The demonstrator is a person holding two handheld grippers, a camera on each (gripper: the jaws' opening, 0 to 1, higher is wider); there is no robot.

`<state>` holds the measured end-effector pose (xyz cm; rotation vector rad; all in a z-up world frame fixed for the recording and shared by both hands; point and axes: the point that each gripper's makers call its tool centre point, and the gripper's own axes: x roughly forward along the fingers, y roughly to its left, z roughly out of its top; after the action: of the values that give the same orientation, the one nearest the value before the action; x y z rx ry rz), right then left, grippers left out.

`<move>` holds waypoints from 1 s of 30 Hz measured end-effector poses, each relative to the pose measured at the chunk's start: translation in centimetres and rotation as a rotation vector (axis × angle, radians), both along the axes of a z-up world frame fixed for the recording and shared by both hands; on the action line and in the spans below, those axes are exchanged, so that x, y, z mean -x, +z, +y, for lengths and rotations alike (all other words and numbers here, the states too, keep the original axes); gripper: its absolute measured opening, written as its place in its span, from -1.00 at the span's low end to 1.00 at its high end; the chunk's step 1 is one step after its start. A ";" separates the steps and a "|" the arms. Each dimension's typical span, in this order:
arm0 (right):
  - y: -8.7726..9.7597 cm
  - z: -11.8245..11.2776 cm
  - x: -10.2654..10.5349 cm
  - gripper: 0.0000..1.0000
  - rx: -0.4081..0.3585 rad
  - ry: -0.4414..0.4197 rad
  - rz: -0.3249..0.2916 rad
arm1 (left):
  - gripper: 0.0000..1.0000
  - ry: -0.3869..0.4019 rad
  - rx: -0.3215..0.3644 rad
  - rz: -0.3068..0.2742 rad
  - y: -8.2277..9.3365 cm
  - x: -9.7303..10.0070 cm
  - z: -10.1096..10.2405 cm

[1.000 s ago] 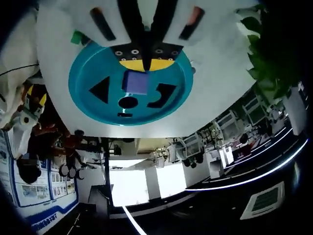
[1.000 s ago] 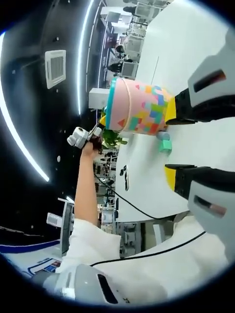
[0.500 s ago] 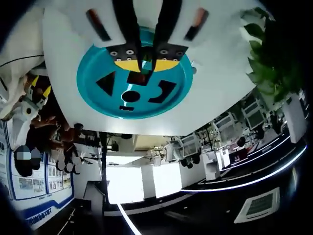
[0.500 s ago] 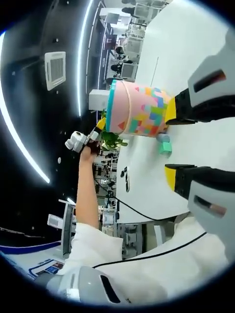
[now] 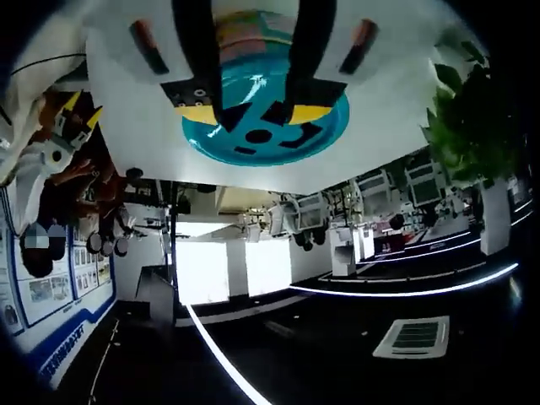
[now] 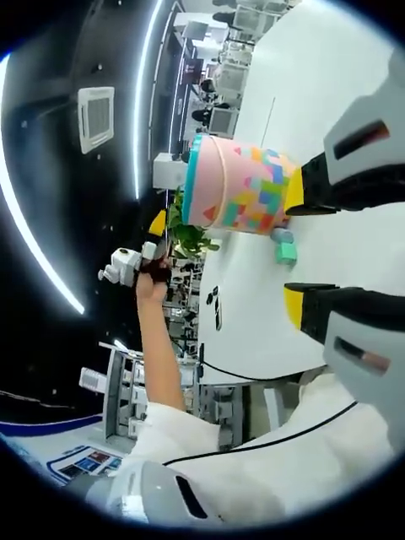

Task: Arrange the toys in the designated storage area by placing each visible toy with the group until no toy remains scattered across the table.

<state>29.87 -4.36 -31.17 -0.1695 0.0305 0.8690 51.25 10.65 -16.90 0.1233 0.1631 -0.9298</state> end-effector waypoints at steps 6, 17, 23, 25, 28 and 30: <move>0.0 -0.2 -0.2 -0.35 -0.003 -0.007 0.002 | -0.41 -0.109 0.047 -0.006 -0.4 4.7 -1.3; -0.1 0.1 0.0 -0.36 0.000 -0.005 0.002 | -0.31 -0.110 -0.087 -0.036 -5.6 8.4 0.6; 0.1 0.0 -0.2 -0.37 -0.002 -0.019 -0.006 | -0.29 -0.103 0.017 0.028 -7.3 9.1 0.9; 0.2 0.0 -0.3 -0.37 -0.002 -0.022 -0.008 | -0.30 -0.070 0.022 0.016 -8.2 9.2 1.2; 0.3 -0.1 -0.3 -0.37 -0.003 -0.025 -0.008 | -0.30 -0.030 0.018 -0.014 -9.3 9.5 1.7; 0.2 0.0 -0.4 -0.37 -0.001 -0.025 -0.005 | -0.30 -0.029 0.024 -0.020 -9.7 10.2 1.8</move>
<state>30.22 -4.40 -30.97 -0.1698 0.0275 0.8437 41.07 12.41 -26.57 0.1128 0.1323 -0.9587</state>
